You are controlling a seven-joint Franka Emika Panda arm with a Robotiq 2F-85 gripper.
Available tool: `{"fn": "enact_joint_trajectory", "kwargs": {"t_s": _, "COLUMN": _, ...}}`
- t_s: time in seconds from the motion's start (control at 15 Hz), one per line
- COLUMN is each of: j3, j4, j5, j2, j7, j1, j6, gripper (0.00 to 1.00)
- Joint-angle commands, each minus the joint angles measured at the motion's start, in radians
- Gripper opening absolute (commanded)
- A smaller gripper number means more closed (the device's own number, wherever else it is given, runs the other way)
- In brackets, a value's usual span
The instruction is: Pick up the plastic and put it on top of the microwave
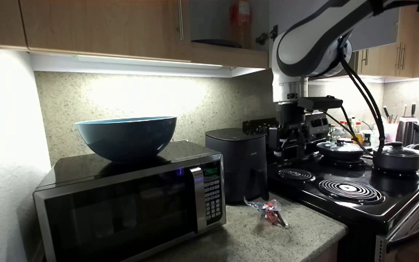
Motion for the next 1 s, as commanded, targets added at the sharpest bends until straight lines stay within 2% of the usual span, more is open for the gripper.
{"fn": "enact_joint_trajectory", "kwargs": {"t_s": 0.0, "j3": 0.002, "j4": 0.003, "j5": 0.001, "j2": 0.0, "j7": -0.001, "j1": -0.003, "j6": -0.002, "gripper": 1.0}}
{"fn": "enact_joint_trajectory", "kwargs": {"t_s": 0.13, "j3": 0.002, "j4": 0.004, "j5": 0.001, "j2": 0.0, "j7": -0.001, "j1": -0.004, "j6": -0.002, "gripper": 1.0}}
{"fn": "enact_joint_trajectory", "kwargs": {"t_s": 0.47, "j3": 0.021, "j4": 0.017, "j5": 0.044, "j2": 0.159, "j7": 0.162, "j1": 0.002, "j6": 0.034, "gripper": 1.0}}
{"fn": "enact_joint_trajectory", "kwargs": {"t_s": 0.73, "j3": 0.034, "j4": 0.035, "j5": 0.053, "j2": 0.255, "j7": 0.274, "j1": 0.015, "j6": 0.11, "gripper": 1.0}}
{"fn": "enact_joint_trajectory", "kwargs": {"t_s": 0.8, "j3": 0.025, "j4": 0.016, "j5": 0.037, "j2": 0.221, "j7": 0.22, "j1": 0.009, "j6": 0.081, "gripper": 1.0}}
{"fn": "enact_joint_trajectory", "kwargs": {"t_s": 0.93, "j3": 0.026, "j4": 0.023, "j5": 0.037, "j2": 0.246, "j7": 0.226, "j1": 0.014, "j6": 0.088, "gripper": 1.0}}
